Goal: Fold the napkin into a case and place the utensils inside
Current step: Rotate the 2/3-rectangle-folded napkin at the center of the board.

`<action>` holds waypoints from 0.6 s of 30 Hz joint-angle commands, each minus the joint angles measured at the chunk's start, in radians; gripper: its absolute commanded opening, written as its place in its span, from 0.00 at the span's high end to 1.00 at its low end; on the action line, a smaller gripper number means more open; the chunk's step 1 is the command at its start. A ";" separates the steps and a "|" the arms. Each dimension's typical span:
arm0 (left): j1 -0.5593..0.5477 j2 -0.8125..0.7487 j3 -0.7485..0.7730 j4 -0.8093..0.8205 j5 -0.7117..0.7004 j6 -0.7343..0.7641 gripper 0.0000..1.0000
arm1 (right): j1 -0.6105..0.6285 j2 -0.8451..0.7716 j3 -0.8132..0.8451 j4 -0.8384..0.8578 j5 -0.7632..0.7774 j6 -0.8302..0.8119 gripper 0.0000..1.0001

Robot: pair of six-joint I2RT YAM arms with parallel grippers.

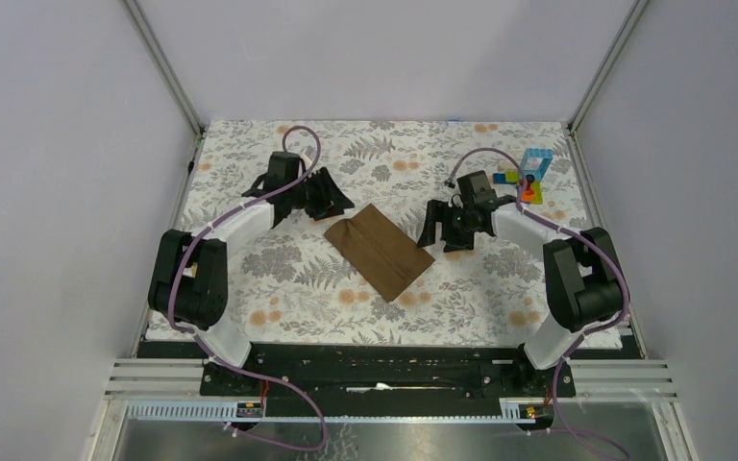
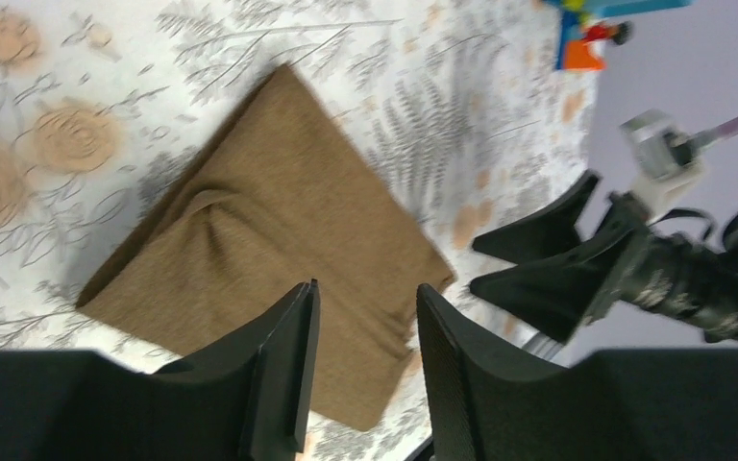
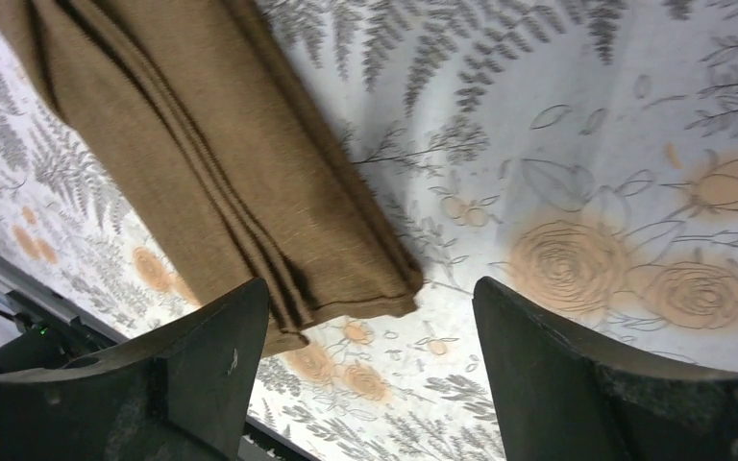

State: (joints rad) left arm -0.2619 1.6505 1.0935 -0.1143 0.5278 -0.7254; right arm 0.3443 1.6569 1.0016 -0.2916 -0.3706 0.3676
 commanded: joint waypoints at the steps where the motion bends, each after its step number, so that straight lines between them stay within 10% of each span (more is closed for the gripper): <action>1: 0.001 0.057 -0.046 -0.014 -0.043 0.030 0.57 | -0.043 0.032 0.049 -0.012 0.020 -0.045 0.16; 18: -0.051 -0.167 -0.225 -0.067 -0.195 0.032 0.58 | -0.053 0.113 -0.114 0.239 -0.198 0.030 0.56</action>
State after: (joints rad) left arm -0.3099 1.6005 0.9474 -0.1623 0.4503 -0.7063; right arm 0.2916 1.7710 0.9440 -0.1383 -0.4904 0.3531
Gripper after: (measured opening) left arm 0.433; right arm 0.484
